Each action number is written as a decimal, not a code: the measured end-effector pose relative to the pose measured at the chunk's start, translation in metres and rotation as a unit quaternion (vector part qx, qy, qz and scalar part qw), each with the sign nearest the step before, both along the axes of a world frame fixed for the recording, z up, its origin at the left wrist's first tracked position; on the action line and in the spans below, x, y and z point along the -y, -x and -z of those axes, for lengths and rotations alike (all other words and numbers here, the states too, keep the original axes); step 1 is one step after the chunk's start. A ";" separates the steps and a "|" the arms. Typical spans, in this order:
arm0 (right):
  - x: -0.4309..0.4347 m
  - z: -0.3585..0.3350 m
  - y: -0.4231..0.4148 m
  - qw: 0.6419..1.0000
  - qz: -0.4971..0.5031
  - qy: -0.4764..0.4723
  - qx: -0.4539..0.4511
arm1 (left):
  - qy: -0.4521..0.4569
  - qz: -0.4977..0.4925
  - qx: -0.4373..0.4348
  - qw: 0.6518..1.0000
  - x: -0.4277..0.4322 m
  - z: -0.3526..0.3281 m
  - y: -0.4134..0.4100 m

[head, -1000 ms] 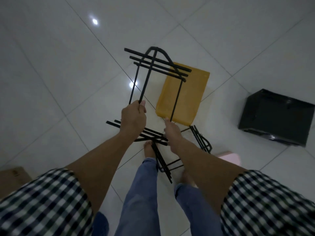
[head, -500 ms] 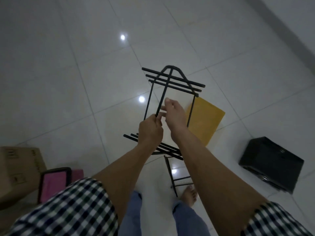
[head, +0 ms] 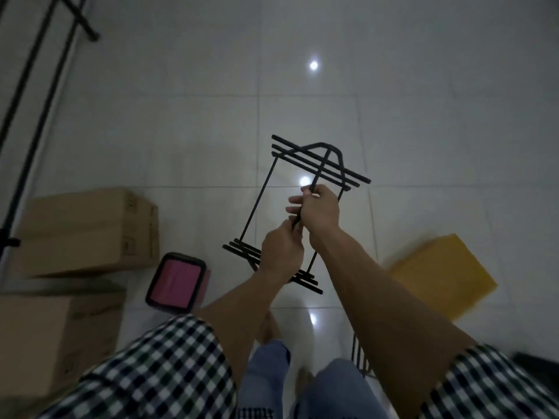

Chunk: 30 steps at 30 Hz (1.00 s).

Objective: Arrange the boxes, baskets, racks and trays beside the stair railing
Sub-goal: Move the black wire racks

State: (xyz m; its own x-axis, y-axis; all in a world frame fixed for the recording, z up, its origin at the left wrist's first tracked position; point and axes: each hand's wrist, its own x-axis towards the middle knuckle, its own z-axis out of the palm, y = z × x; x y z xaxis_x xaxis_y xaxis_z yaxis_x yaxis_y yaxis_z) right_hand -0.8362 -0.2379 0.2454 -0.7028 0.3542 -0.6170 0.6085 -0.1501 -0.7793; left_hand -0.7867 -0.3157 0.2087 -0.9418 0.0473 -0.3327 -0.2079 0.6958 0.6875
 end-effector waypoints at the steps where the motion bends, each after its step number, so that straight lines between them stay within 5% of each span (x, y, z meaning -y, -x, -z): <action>1: 0.018 0.001 0.008 1.000 -0.020 0.004 0.002 | 0.011 -0.019 0.000 1.000 0.017 0.002 0.003; 5: 0.082 0.009 0.040 0.995 -0.099 0.017 0.010 | 0.062 -0.066 0.008 0.996 0.073 0.016 0.015; 13: 0.191 0.061 0.118 0.949 -0.307 -0.065 0.016 | 0.006 -0.186 0.073 0.980 0.159 0.056 0.075; 30: 0.345 0.300 0.253 0.728 -0.666 -0.151 0.067 | -0.200 -0.455 0.228 0.838 0.259 0.248 0.205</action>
